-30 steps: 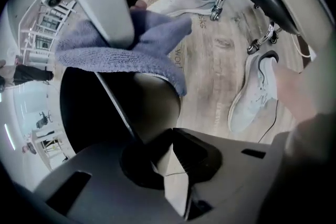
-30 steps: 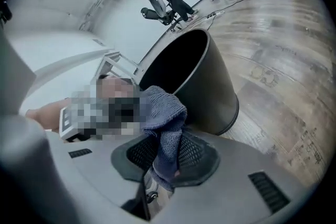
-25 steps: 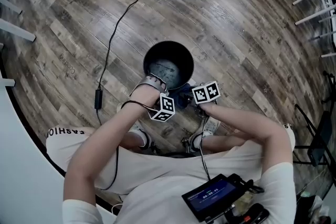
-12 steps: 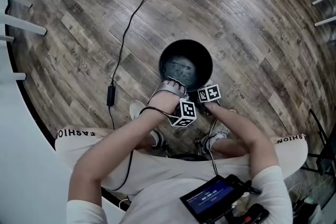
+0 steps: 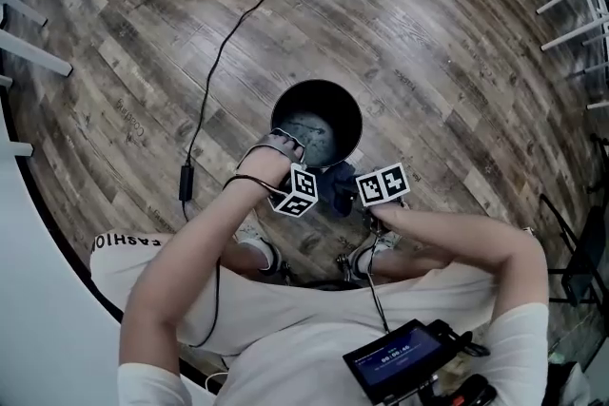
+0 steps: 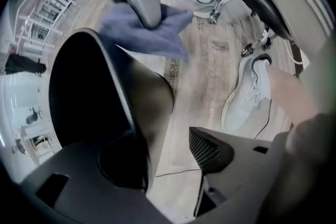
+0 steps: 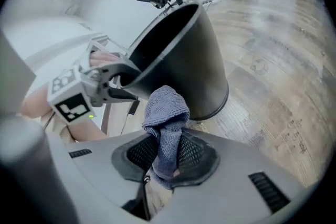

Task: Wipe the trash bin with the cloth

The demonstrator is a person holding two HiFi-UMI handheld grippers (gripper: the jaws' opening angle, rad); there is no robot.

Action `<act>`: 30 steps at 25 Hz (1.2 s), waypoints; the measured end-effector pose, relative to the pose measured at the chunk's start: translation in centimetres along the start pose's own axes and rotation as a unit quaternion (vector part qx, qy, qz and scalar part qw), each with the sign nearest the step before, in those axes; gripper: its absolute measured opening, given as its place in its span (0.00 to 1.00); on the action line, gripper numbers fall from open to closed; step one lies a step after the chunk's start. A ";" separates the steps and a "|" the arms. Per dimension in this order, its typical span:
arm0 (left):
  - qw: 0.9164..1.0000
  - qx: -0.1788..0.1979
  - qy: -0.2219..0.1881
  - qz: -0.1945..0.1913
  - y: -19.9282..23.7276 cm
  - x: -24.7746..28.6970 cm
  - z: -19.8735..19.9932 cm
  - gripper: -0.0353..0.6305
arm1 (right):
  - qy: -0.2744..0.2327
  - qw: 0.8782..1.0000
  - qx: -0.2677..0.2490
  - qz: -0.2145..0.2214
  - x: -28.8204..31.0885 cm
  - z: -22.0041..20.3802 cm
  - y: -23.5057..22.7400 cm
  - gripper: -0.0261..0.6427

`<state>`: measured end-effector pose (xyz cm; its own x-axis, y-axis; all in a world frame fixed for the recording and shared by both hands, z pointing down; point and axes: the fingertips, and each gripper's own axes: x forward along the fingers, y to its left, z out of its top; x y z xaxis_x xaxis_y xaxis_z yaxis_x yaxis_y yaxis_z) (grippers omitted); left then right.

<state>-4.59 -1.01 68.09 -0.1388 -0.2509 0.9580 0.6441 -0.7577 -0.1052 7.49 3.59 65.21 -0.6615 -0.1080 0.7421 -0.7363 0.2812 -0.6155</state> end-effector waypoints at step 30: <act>0.987 -0.150 -0.054 -0.030 1.7 -1.2 6.1 0.24 | -0.007 0.998 0.000 -0.062 12.1 -1.8 -12.6 0.15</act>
<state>1.26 1.68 68.39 -0.0784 -0.1456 0.9862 0.3836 -0.9175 -0.1050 8.99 0.46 82.44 -0.5666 -0.1558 0.8091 -0.8130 0.2652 -0.5183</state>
